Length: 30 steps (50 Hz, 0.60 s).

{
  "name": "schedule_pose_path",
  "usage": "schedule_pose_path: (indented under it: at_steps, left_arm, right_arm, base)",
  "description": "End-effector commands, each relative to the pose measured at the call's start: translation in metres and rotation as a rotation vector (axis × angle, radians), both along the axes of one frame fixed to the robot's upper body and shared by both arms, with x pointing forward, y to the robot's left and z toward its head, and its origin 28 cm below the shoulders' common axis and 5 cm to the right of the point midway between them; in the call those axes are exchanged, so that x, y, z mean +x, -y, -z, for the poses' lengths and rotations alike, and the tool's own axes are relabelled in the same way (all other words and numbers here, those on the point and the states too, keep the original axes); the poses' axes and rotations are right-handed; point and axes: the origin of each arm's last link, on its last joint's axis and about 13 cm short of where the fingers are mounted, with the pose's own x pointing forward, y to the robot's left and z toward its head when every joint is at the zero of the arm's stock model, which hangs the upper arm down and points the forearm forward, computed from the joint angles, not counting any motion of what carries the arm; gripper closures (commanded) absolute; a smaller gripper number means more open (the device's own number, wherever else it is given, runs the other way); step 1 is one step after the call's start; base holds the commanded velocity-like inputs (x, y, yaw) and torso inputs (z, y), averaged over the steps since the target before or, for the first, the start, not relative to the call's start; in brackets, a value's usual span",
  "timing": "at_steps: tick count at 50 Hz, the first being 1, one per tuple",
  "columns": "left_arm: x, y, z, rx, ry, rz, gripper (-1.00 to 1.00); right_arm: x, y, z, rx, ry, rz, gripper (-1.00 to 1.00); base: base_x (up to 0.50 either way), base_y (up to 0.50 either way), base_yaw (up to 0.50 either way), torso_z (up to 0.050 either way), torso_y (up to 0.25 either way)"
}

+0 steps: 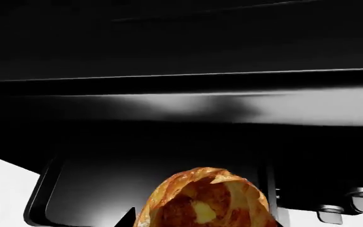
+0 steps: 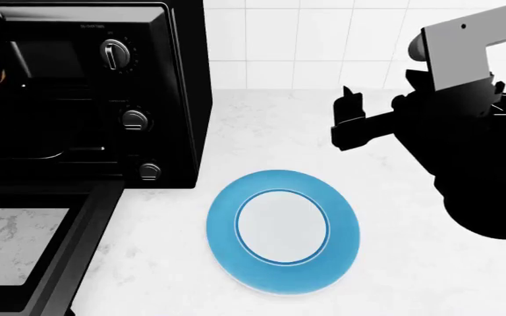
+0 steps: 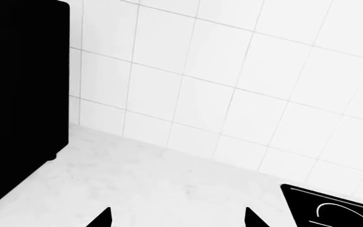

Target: Pick the scone from the tray and place it on the plate on the counter.

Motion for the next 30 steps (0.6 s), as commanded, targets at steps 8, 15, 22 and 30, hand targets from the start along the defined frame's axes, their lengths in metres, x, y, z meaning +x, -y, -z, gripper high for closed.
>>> schedule_pose_path:
  at_steps: [8,15,22,30]
  left_arm:
    - [-0.015,0.043,-0.018,0.042,0.050,0.258,1.00]
    - [-0.017,0.058,-0.020,0.049,0.044,0.355,1.00]
    - [-0.028,0.070,-0.023,0.033,0.043,0.461,1.00]
    - [-0.045,0.084,-0.029,0.035,0.056,0.576,1.00]
  right_arm:
    - [0.000,0.001,-0.002,0.002,0.004,0.009,-1.00]
    - [0.001,0.002,-0.003,0.000,0.004,0.012,-1.00]
    - [0.003,0.002,-0.001,0.001,0.001,0.014,-1.00]
    - [0.002,0.002,-0.002,0.003,0.003,0.014,-1.00]
  base:
    - [0.00,0.00,0.00,0.000,0.000]
    - [0.00,0.00,0.00,0.000,0.000]
    - [0.00,0.00,0.00,0.000,0.001]
    - [0.00,0.00,0.00,0.000,0.000]
